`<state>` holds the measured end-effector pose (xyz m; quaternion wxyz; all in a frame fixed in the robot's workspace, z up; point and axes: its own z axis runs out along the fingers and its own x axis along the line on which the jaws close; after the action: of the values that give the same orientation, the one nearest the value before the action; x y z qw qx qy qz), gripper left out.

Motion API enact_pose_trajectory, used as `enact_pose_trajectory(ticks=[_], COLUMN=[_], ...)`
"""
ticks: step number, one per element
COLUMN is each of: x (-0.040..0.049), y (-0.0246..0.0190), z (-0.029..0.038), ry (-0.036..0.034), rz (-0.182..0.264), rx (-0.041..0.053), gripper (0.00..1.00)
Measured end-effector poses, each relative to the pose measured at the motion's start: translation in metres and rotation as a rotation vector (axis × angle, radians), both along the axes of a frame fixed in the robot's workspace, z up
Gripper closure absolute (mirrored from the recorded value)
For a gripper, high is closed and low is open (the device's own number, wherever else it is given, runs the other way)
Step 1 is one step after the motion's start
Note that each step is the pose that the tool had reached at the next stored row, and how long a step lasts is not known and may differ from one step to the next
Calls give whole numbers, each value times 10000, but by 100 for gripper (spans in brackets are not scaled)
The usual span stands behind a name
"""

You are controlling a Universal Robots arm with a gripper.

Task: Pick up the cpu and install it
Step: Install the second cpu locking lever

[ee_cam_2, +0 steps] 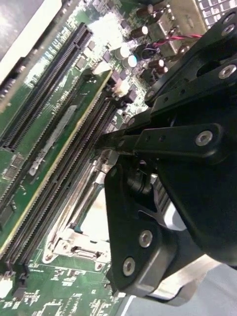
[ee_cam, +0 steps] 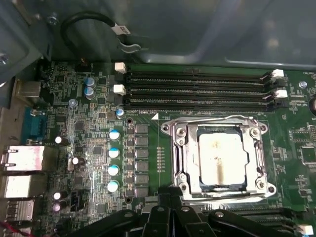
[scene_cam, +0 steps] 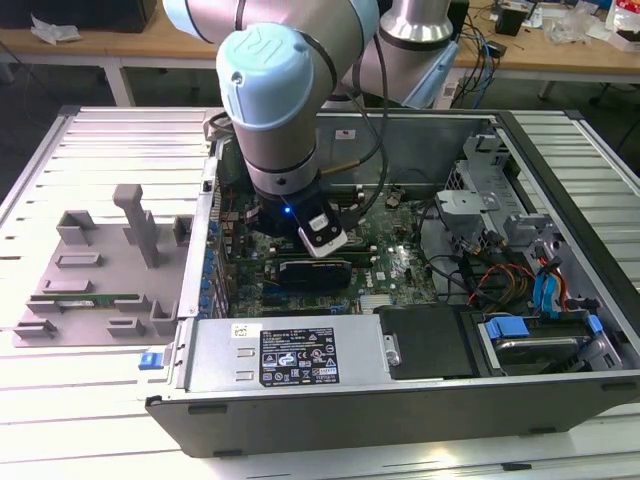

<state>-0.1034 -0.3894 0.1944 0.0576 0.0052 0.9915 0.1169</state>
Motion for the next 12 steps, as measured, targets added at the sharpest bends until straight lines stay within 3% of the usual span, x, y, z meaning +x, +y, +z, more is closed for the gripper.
enact_pose_trajectory(ticks=[2, 4, 6, 9, 10, 12], x=[0, 2, 2, 17, 30, 88], y=[0, 1, 0, 18, 48, 102], z=[4, 55, 87, 173, 197, 212], ry=[0, -3, 4, 2, 3, 4], rz=[0, 1, 1, 0, -1, 0], rx=[2, -57, -232, -283, -339, -592], gripper=[89, 89, 89, 89, 89, 89])
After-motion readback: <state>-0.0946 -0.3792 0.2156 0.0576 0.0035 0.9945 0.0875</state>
